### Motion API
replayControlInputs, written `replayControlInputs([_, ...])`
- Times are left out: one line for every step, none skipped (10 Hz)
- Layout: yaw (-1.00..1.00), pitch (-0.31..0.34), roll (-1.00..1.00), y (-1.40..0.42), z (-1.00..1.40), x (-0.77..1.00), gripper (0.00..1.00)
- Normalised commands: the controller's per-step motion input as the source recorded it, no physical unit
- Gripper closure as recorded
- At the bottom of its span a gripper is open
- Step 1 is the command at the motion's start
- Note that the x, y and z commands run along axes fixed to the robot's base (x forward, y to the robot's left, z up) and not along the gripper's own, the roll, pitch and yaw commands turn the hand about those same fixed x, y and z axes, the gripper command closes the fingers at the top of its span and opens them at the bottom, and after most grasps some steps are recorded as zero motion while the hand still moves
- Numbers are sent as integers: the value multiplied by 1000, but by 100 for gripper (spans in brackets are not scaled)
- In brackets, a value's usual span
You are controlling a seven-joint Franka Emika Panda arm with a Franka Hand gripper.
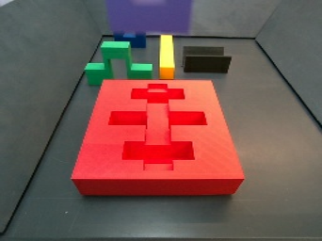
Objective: Pick up the purple object. Move up. Place the purple object on the fixture. Regrasp the purple object. Move to above the board. Insert the purple object.
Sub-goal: Insert the purple object.
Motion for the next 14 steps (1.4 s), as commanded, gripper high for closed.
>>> replayControlInputs([0,-174,0,-460,-546,571,100])
replayControlInputs([51,-124,0,-469,-457,420,100])
replayControlInputs([129,-104,0,-466,-440,329,100])
replayControlInputs([149,-60,50,-486,-423,217,100])
replayControlInputs([97,0,174,-463,-466,60,100])
replayControlInputs([40,0,211,-423,-520,0,100])
replayControlInputs([6,10,240,-391,-523,0,100])
replayControlInputs([3,0,194,-349,-440,0,100])
replayControlInputs([0,0,97,-266,-346,0,100])
replayControlInputs([6,0,86,-240,-331,0,100])
replayControlInputs([26,0,107,-214,-266,0,100])
replayControlInputs([49,0,83,-174,-249,0,100])
replayControlInputs([60,0,83,-180,-231,0,100])
replayControlInputs([80,0,87,-169,-257,0,100])
